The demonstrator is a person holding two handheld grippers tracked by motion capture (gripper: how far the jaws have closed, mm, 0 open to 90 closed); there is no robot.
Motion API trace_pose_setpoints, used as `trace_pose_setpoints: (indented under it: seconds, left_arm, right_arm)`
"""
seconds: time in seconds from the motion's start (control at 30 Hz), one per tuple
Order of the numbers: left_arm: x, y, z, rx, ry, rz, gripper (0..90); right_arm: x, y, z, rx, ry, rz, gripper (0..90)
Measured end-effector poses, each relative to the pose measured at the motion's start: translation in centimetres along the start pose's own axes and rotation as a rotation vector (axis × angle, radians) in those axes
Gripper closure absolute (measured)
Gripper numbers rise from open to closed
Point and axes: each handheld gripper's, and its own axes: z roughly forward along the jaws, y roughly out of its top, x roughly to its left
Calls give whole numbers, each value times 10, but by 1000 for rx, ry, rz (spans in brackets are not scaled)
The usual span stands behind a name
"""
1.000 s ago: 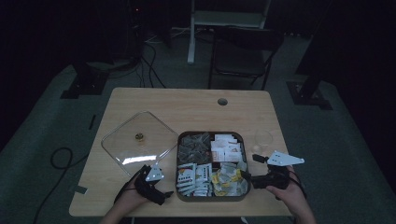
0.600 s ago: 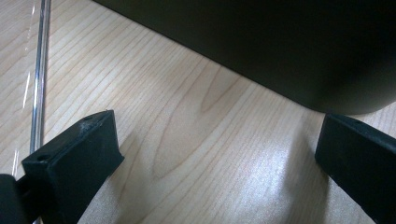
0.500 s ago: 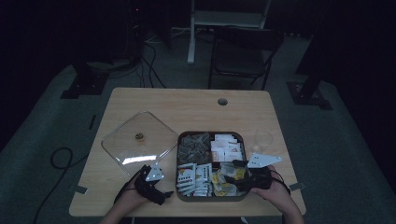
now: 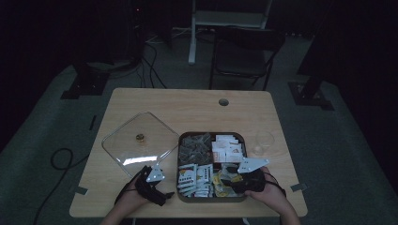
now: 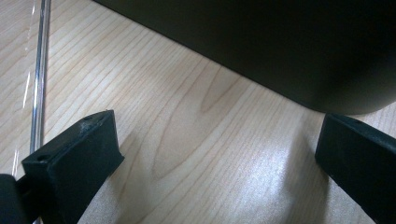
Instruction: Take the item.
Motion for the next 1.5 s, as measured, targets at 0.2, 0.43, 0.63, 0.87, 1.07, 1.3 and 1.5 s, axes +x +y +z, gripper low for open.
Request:
trace_pose_setpoints:
  seconds: [0.2, 0.43, 0.63, 0.87, 1.07, 1.3, 1.5]
  left_arm:
    - [0, 0, 0, 0, 0, 0, 3]
    - [0, 0, 0, 0, 0, 0, 3]
    - [0, 0, 0, 0, 0, 0, 3]
    - [0, 0, 0, 0, 0, 0, 3]
    - [0, 0, 0, 0, 0, 0, 3]
    - [0, 0, 0, 0, 0, 0, 3]
    - [0, 0, 0, 0, 0, -1, 3]
  right_arm:
    - [0, -1, 7, 42, 33, -22, 507]
    - [0, -3, 14, 85, 47, -28, 607]
    - [-4, -3, 8, 52, 90, 19, 758]
    - [-5, -1, 4, 25, 117, 36, 789]
    - [-8, 1, -3, 1, 121, 67, 795]
    - [-13, 7, -15, -59, 133, 94, 803]
    - [-13, 14, -22, -102, 144, 93, 809]
